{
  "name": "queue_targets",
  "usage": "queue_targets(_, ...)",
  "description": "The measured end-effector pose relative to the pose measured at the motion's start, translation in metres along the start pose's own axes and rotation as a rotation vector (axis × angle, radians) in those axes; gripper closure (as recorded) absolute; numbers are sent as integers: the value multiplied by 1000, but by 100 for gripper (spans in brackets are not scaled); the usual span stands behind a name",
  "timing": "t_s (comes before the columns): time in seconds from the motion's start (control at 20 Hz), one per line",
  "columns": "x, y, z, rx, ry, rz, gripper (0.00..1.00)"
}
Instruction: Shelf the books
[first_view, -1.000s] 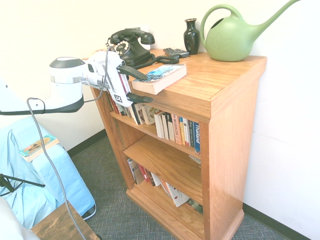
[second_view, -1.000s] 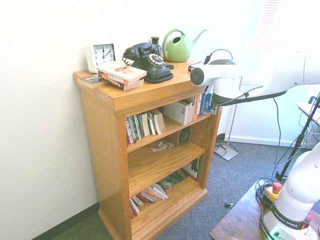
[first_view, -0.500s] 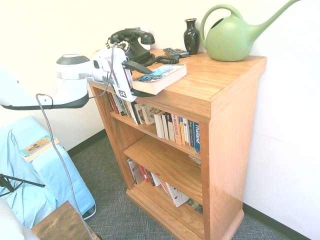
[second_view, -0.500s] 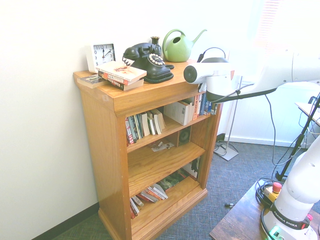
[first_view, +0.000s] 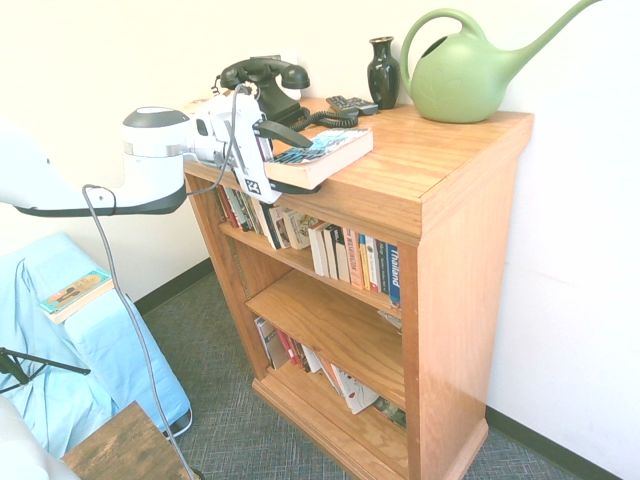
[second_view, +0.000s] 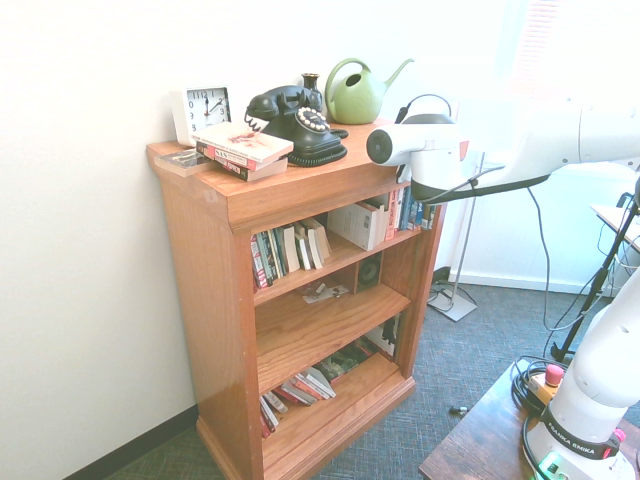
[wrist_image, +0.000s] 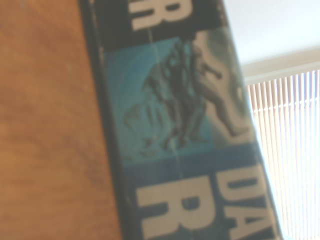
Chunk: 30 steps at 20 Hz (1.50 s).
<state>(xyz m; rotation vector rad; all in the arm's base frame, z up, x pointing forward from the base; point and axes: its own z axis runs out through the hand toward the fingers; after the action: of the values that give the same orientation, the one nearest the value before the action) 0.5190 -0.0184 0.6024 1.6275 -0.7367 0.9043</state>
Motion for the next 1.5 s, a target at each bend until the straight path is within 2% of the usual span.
queue_targets(1.1, -4, -4, 1, 6, -13, -6, 100)
queue_targets(1.3, 1, 25, -10, 65, -124, 66, 100)
queue_targets(1.5, -8, 86, -43, 209, -280, 163, 100)
